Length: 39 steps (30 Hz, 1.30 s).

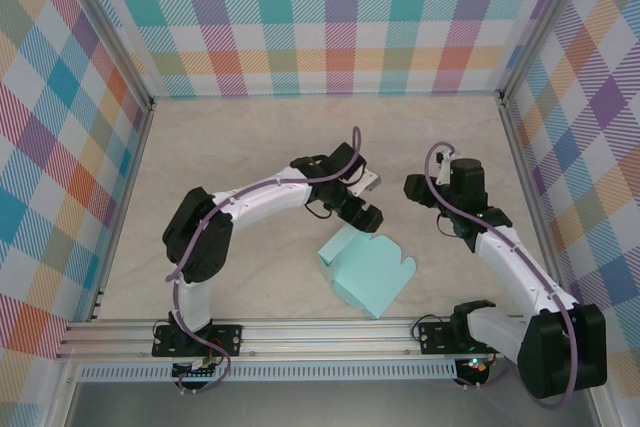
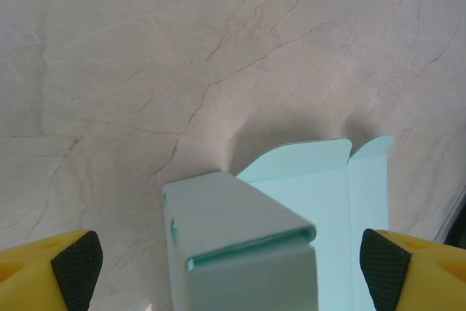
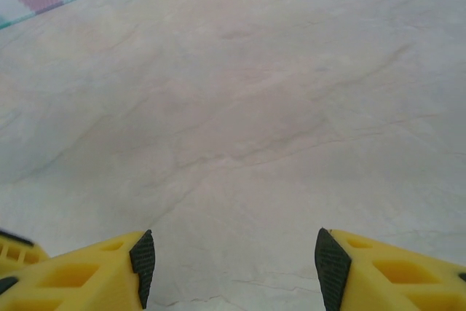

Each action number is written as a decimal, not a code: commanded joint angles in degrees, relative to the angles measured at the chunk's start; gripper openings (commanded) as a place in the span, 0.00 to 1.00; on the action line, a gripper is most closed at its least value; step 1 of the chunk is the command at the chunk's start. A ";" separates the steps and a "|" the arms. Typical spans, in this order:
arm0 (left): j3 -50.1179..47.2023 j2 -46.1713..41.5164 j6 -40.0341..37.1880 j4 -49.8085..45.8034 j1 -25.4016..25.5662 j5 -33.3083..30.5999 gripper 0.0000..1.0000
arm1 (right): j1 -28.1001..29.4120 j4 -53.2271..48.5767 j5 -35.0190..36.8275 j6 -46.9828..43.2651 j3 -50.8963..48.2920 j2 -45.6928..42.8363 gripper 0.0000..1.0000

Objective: Fold the paper box

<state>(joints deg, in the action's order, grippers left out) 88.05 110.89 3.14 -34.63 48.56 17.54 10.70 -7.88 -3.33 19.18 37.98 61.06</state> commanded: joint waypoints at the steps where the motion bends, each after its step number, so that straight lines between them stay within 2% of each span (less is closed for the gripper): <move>1: 4.06 1.57 2.11 -5.12 2.22 -5.06 0.92 | -1.26 -0.98 1.17 2.79 2.76 1.31 0.62; 7: 7.42 3.84 4.82 -9.21 3.49 -9.29 0.91 | -1.98 1.12 -1.05 3.44 3.08 4.25 0.62; 16: 11.21 7.42 8.46 -11.32 4.33 -8.86 0.81 | -2.61 2.69 -2.63 3.36 3.30 6.36 0.62; 21: 12.47 8.63 8.82 -12.29 4.53 -8.87 0.66 | -2.79 3.08 -2.93 2.97 3.03 6.45 0.62; 24: 13.21 9.14 8.55 -12.96 4.53 -8.53 0.48 | -2.85 3.51 -3.21 3.02 2.58 6.48 0.62; 28: 14.17 9.35 7.96 -14.30 4.53 -9.34 0.40 | -2.96 4.09 -3.48 3.38 1.89 6.27 0.62; 33: 14.34 8.96 7.32 -15.26 4.20 -10.43 0.39 | -3.01 4.31 -5.27 2.61 1.29 6.09 0.62; 39: 14.15 7.14 6.81 -15.76 1.92 -10.36 0.38 | -2.85 7.99 -15.86 -1.11 0.82 6.36 0.61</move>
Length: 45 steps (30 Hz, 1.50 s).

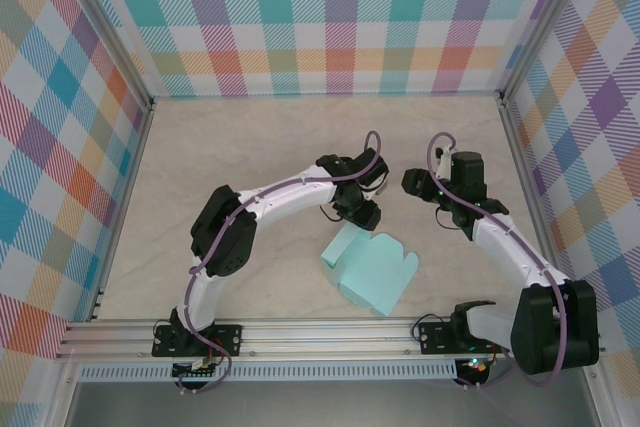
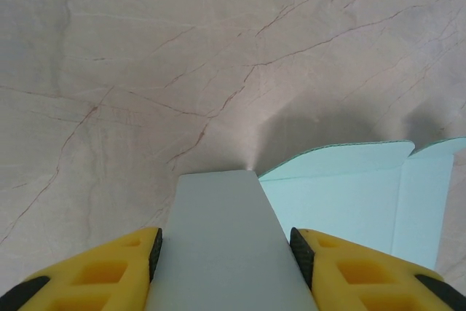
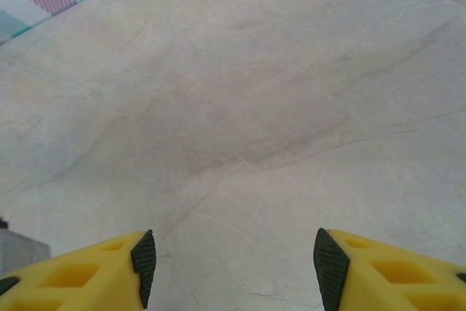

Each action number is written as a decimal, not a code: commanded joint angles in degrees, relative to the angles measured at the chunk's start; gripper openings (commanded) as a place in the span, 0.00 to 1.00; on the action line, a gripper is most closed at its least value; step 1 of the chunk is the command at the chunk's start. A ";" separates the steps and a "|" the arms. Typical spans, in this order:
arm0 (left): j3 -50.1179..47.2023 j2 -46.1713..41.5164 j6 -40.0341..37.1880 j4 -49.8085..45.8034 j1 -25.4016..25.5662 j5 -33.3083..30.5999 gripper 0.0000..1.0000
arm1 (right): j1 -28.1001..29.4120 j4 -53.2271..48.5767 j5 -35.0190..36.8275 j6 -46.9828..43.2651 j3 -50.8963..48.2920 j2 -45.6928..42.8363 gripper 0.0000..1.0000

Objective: Fold the paper box

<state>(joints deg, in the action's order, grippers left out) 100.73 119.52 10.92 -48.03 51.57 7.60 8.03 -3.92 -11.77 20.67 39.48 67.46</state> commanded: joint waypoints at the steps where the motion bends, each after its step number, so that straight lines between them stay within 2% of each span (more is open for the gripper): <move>1: 1.36 -2.03 -1.37 -2.65 -1.90 -0.23 0.38 | -0.08 5.01 -9.56 -3.47 -0.81 0.00 0.61; 5: -0.40 -5.30 -2.15 -3.30 -6.26 0.21 0.38 | 2.08 8.51 -19.51 -12.06 -1.99 -0.30 0.59; 9: -3.69 -8.38 -1.11 -2.23 -11.27 1.15 0.38 | 9.01 10.61 -21.62 -27.33 -5.90 -3.38 0.59; 16: -6.60 -9.64 5.32 -0.09 -16.86 4.70 0.36 | 24.64 20.34 -18.16 -39.49 -12.35 -4.44 0.58; 20: -7.36 -9.24 7.60 1.39 -18.12 6.78 0.36 | 34.08 28.74 -10.32 -40.22 -12.54 1.11 0.58; 23: -7.18 -8.95 8.98 1.14 -18.35 6.69 0.36 | 37.66 30.09 -9.44 -40.34 -9.57 6.01 0.57; 33: -8.26 -8.70 11.04 2.50 -18.72 5.42 0.36 | 41.15 34.07 -7.44 -35.75 -6.34 14.62 0.57; 37: -8.71 -8.92 11.85 2.60 -18.80 5.29 0.36 | 42.59 35.65 -3.83 -35.52 -5.14 17.49 0.53; 42: -9.40 -9.39 11.51 2.68 -18.88 5.04 0.36 | 42.75 37.17 -1.79 -36.68 -4.31 20.69 0.37; 45: -10.13 -9.75 11.26 3.78 -18.88 5.52 0.36 | 42.65 36.72 -3.33 -38.17 -3.61 22.14 0.30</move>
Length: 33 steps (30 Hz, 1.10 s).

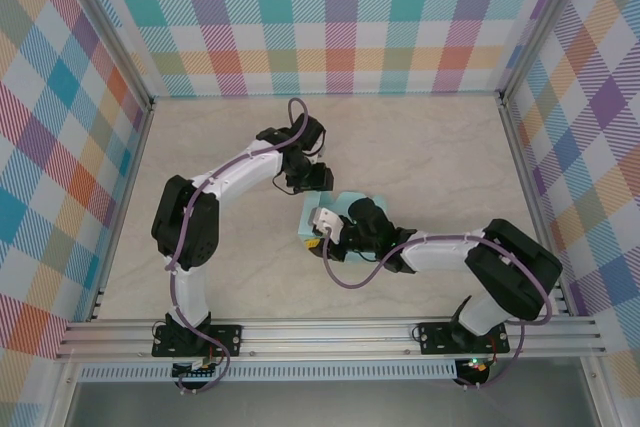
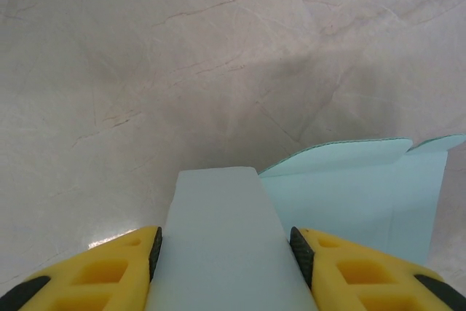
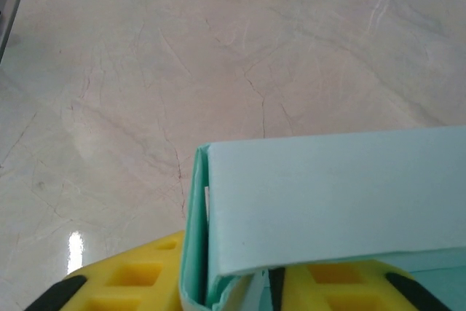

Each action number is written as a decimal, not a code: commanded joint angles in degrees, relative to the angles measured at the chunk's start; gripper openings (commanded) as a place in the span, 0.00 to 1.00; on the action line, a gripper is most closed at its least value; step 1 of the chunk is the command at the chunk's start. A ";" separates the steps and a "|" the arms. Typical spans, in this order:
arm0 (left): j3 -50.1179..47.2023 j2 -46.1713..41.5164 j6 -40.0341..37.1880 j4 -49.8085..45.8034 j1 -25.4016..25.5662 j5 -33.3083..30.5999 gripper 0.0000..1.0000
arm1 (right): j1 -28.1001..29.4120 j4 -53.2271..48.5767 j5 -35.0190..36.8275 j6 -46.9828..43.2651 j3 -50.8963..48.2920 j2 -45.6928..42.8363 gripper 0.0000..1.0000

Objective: Fold the paper box

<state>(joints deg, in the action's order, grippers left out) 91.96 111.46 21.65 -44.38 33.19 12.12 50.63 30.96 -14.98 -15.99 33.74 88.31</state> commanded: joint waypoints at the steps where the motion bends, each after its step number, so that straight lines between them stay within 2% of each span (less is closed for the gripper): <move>1: -1.44 -1.61 0.27 0.26 -0.49 1.11 0.36 | 0.07 1.76 -0.99 -2.05 2.28 1.86 0.29; 10: -1.43 -0.55 -4.34 0.73 -0.28 0.98 0.36 | -1.90 6.74 -6.21 -1.69 1.63 8.23 0.28; 17: -1.52 0.20 -6.11 0.18 1.29 2.10 0.39 | -2.53 6.21 -9.30 -3.48 5.09 10.69 0.18; 19: -1.74 0.27 -5.73 0.36 1.30 3.51 0.44 | -2.54 6.30 -9.36 -3.95 5.86 10.74 0.16; 22: -3.16 -0.55 -4.85 2.54 1.14 5.99 0.56 | -2.56 6.77 -8.69 -5.54 6.58 11.20 0.13; 28: -3.16 -3.25 -4.29 3.49 -0.69 8.97 0.77 | -2.56 12.85 -3.04 -6.26 5.30 12.20 0.11; 33: -3.92 -7.82 -4.81 3.72 -2.84 10.63 0.84 | -2.55 18.19 1.94 -6.05 4.93 14.04 0.11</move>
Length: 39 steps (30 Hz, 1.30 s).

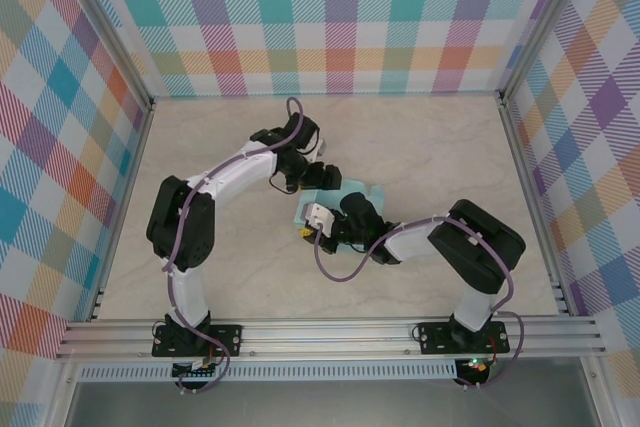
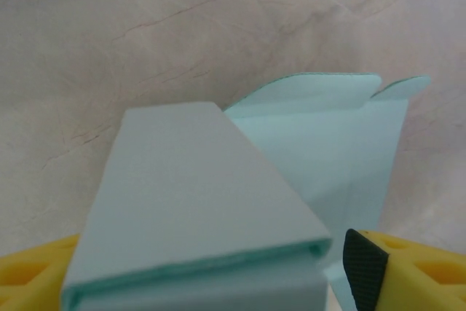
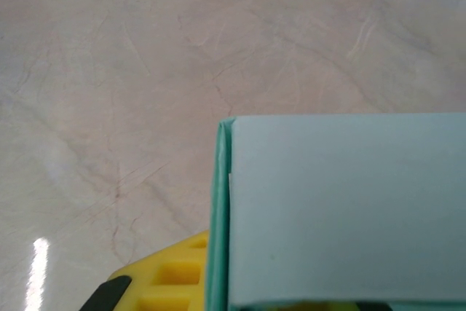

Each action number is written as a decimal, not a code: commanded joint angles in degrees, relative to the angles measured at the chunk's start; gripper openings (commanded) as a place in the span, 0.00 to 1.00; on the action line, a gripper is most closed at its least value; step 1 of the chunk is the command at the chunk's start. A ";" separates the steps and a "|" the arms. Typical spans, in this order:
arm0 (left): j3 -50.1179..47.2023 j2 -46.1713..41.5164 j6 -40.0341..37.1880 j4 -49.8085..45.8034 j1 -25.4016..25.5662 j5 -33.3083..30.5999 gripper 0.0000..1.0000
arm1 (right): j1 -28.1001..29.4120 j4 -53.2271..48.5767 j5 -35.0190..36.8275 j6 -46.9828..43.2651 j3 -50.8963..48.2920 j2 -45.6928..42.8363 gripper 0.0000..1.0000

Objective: Fold the paper box

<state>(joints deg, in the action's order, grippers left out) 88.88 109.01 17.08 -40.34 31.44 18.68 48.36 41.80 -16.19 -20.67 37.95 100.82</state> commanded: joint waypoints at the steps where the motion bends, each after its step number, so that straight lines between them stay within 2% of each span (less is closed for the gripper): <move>1: -1.23 -6.46 -0.41 -0.27 -1.48 4.26 0.85 | -0.24 8.45 4.02 -0.96 0.68 1.93 0.11; 6: -6.23 -13.12 -0.83 -1.12 -4.70 4.86 0.86 | -0.49 13.85 8.21 2.20 0.72 4.10 0.11; 9: -11.00 -17.20 -2.91 -0.80 -6.10 6.23 0.86 | -0.63 13.73 9.29 3.58 1.45 4.44 0.11; 12: -14.82 -19.28 -4.64 -1.09 -6.64 6.37 0.86 | -0.72 11.93 10.55 5.23 2.93 4.74 0.11; 17: -21.82 -20.42 -4.78 3.29 -6.84 6.07 0.86 | -1.40 15.29 10.08 12.00 2.34 6.05 0.12; 21: -24.30 -19.74 -2.87 8.14 -6.82 6.44 0.86 | -1.51 16.03 5.86 14.07 2.16 7.02 0.13; 26: -23.74 -18.67 -1.85 11.14 -7.21 5.34 0.86 | -1.60 15.28 1.16 11.39 2.09 6.48 0.13; 32: -24.59 -21.25 0.85 13.92 -13.22 4.60 0.85 | -1.60 10.48 -2.01 6.69 2.87 6.24 0.13; 35: -26.20 -25.12 1.06 16.11 -15.46 5.95 0.88 | -1.59 9.58 -2.91 6.66 2.86 5.80 0.14; 39: -27.10 -24.04 2.97 18.08 -15.25 9.76 0.92 | -1.45 7.85 -5.39 5.69 3.62 6.10 0.14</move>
<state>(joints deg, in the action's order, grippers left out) 62.70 85.69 18.00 -25.58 15.86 24.86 47.16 50.41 -17.85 -13.02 39.90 108.18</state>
